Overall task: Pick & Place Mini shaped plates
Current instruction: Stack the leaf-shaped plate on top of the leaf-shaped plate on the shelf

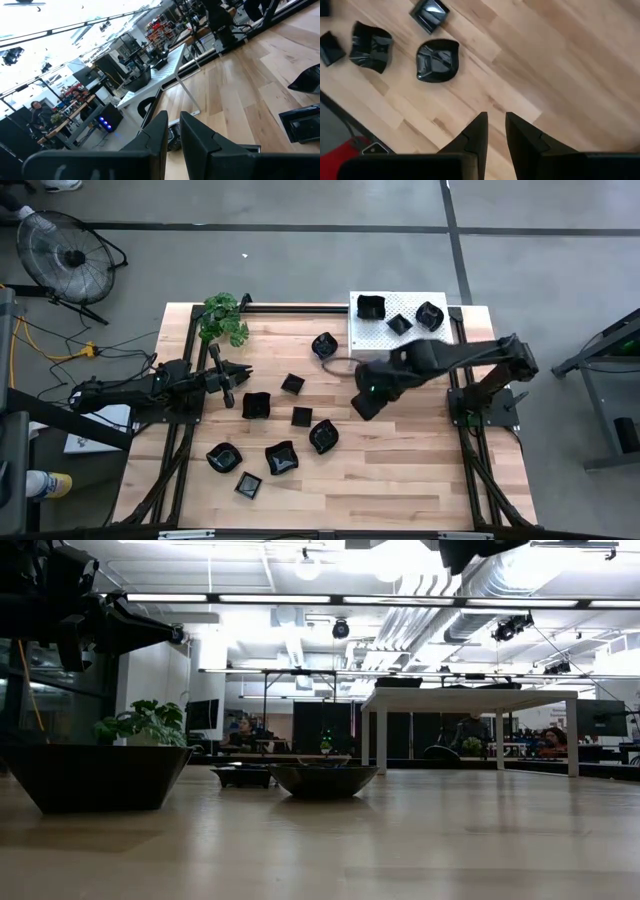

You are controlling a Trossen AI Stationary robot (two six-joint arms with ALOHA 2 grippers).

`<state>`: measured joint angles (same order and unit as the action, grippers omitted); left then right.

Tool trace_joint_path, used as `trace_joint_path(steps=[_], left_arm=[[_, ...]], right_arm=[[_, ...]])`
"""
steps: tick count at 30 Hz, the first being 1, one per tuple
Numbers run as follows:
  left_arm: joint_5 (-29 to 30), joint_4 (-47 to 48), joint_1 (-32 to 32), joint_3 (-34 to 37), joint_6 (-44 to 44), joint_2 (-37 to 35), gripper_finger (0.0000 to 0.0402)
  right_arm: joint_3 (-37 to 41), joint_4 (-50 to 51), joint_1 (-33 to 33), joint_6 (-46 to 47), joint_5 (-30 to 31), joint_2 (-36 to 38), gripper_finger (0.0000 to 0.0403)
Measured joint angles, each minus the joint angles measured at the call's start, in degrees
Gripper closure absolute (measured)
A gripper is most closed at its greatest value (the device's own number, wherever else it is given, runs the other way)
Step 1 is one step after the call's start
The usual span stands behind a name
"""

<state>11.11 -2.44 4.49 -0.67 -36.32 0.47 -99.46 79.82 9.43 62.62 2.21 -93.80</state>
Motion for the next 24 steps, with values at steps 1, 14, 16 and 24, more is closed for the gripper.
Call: trace_joint_path(steps=[1,14,16,24], left_arm=[[0.0,0.0,0.0,0.0,0.0,0.0,0.0356],[0.0,0.0,0.0,0.0,0.0,0.0,0.0356],[0.0,0.0,0.0,0.0,0.0,0.0,0.0356],[0.0,0.0,0.0,0.0,0.0,0.0,0.0356]], right_arm=[[0.0,0.1,0.9,2.6,0.2,-0.6,0.034],[0.0,-4.4,6.8,29.8,-3.7,-13.7,0.0338],[0.0,-6.5,6.9,32.3,-4.6,-15.4,0.0335],[0.0,-13.4,5.9,34.9,-7.3,-20.7,0.0299]])
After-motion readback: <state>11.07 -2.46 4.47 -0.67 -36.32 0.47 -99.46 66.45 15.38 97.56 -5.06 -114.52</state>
